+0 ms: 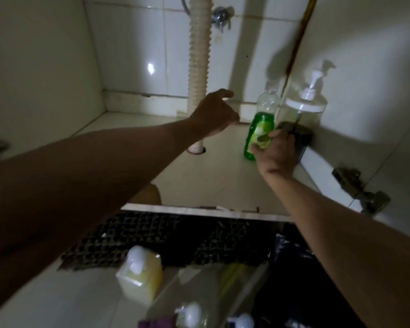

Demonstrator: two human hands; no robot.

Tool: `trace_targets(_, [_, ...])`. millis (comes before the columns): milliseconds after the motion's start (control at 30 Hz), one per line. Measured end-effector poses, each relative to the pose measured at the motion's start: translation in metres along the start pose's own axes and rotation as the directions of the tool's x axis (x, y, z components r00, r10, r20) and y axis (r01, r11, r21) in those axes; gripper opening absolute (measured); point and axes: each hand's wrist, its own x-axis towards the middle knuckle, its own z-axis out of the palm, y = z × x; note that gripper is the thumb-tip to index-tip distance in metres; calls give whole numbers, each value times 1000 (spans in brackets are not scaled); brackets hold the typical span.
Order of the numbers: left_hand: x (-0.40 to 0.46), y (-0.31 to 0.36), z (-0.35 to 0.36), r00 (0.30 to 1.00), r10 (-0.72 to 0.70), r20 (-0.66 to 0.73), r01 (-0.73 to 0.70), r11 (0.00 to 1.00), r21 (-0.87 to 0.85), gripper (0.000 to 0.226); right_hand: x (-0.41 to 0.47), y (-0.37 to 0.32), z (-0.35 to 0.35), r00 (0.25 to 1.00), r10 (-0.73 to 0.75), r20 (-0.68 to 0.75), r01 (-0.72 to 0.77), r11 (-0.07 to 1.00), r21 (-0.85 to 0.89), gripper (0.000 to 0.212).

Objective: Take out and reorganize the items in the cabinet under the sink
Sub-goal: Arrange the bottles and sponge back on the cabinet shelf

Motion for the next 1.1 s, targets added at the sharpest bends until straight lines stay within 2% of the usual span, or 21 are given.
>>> trace_targets(67, [-34, -9, -30, 999, 28, -42, -27, 1000, 15, 36, -14, -9, -8, 988, -154, -30, 155, 987, 32, 36])
trace_targets(133, [-71, -18, -58, 997, 48, -59, -47, 999, 16, 15, -31, -23, -19, 940, -340, -2, 338, 935, 105, 20])
trace_targets(233, [-130, -32, -90, 1000, 9, -5, -8, 997, 80, 7, -72, -46, -36, 774, -613, 160, 564, 782, 266, 11])
trace_targets(300, [-166, -44, -104, 999, 2, 51, -7, 994, 108, 11, -102, -59, -41, 660, -693, 290, 611, 720, 329, 11])
trace_targets(433, [-226, -80, -125, 978, 32, 207, -84, 965, 250, 11, -159, -73, -33, 493, -637, 592, 567, 752, 337, 15])
trace_targets(467, [-237, -91, -127, 966, -12, 260, -77, 942, 328, 13, -172, -74, -29, 453, -592, 667, 554, 773, 309, 21])
trace_targets(533, [-257, -110, -129, 909, -190, 371, -11, 879, 477, 25, -196, -75, -19, 378, -487, 788, 530, 811, 247, 40])
trace_targets(600, [-272, -127, -125, 813, -369, 450, 49, 814, 578, 55, -217, -73, -7, 328, -380, 865, 496, 848, 184, 66])
trace_targets(667, [-284, -139, -121, 748, -442, 495, 22, 762, 647, 79, -236, -71, 6, 308, -273, 911, 486, 869, 96, 89])
trace_targets(733, [-290, -146, -115, 726, -435, 532, 2, 775, 632, 88, -253, -69, 15, 319, -217, 923, 498, 866, 31, 95])
trace_targets(833, [-292, -153, -104, 703, -436, 562, 48, 817, 574, 93, -271, -68, 23, 403, -250, 880, 467, 884, 37, 76])
trace_targets(900, [-290, -157, -96, 721, -426, 546, 77, 833, 547, 84, -274, -68, 27, 454, -279, 846, 445, 894, 56, 67])
trace_targets(1000, [-283, -157, -90, 746, -401, 532, 106, 860, 500, 76, -275, -64, 30, 477, -288, 831, 409, 909, 80, 60])
trace_targets(1100, [-278, -152, -89, 742, -394, 542, 71, 851, 521, 70, -272, -60, 28, 458, -302, 836, 379, 917, 124, 56])
